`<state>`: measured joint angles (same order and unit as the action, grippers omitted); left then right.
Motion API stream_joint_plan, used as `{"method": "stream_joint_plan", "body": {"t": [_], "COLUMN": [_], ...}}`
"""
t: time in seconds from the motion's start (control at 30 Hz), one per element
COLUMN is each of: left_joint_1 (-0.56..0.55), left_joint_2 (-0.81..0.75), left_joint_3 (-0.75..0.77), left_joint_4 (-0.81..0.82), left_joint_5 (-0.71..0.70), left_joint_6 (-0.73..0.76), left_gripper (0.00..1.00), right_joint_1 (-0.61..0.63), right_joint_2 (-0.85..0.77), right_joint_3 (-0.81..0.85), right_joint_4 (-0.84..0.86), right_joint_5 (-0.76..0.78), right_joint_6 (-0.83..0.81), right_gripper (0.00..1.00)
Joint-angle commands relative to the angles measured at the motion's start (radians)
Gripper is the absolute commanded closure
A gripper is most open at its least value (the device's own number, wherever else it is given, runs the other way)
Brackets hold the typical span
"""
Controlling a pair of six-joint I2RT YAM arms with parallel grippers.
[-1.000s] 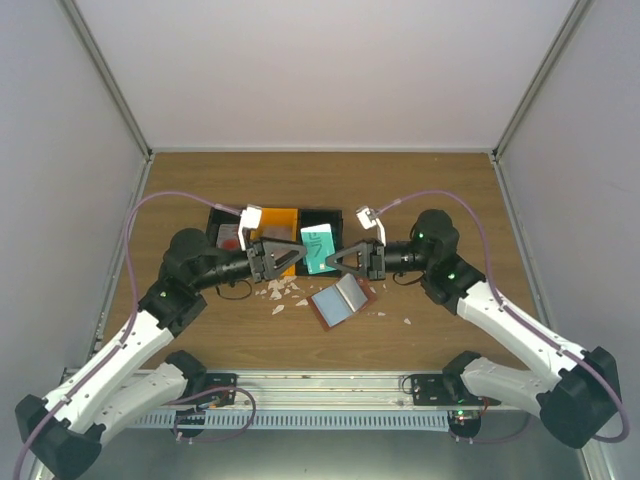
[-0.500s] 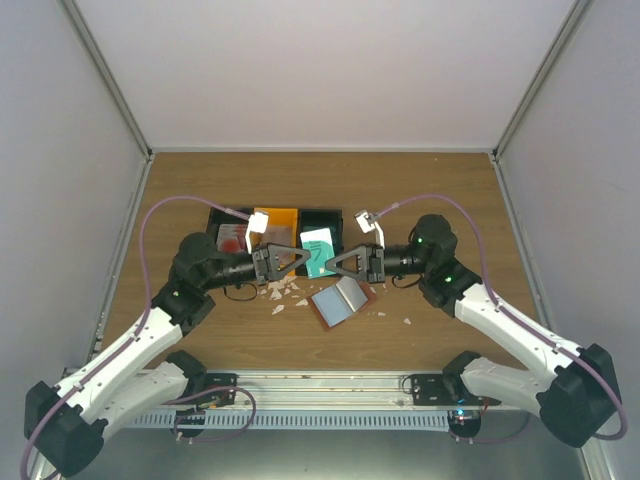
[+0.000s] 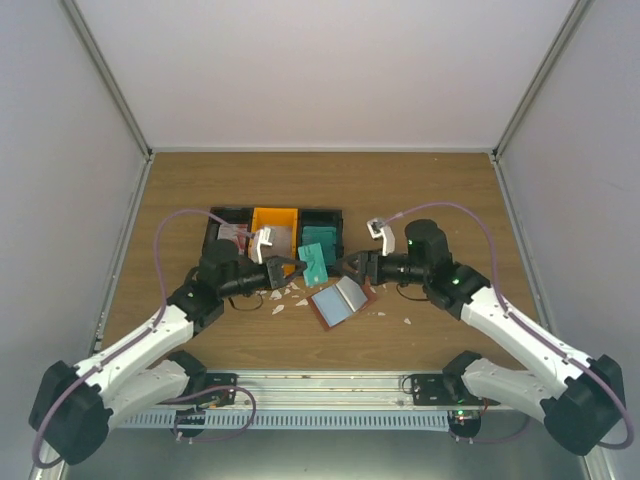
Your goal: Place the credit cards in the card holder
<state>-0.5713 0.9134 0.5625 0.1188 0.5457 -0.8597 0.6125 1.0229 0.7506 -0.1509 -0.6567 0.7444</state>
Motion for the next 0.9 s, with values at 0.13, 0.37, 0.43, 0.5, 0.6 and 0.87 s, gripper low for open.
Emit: {"method": "stream_joint_plan", "body": {"t": [0.13,0.37,0.43,0.5,0.6,0.87], "left_joint_1": [-0.003,-0.015,-0.016,-0.018,-0.020,-0.019], "left_joint_2": [0.086,0.133,0.143,0.150,0.152,0.151], "left_joint_3": [-0.199,-0.237,-0.240,-0.240,-0.241,-0.238], "left_joint_4": [0.161,0.184,0.187,0.187,0.178,0.142], "left_joint_5": [-0.008,-0.017,-0.017,-0.017,-0.023,-0.032], "left_joint_6": [-0.065,-0.065,-0.065,-0.065,-0.060,-0.041], "left_gripper": [1.00,1.00,1.00,1.00,1.00,1.00], "right_joint_1": [0.033,0.059,0.063,0.067,0.082,0.135], "right_joint_2": [0.029,0.169,0.215,0.253,0.273,0.225], "right_joint_3": [-0.031,-0.085,-0.083,-0.080,-0.082,-0.186], "right_joint_4": [-0.384,-0.361,-0.348,-0.338,-0.318,-0.185], "right_joint_5": [0.550,0.643,0.655,0.682,0.713,0.677], "right_joint_6": [-0.209,-0.240,-0.226,-0.212,-0.174,-0.022], "right_gripper": [0.19,0.21,0.24,0.30,0.44,0.72]}}
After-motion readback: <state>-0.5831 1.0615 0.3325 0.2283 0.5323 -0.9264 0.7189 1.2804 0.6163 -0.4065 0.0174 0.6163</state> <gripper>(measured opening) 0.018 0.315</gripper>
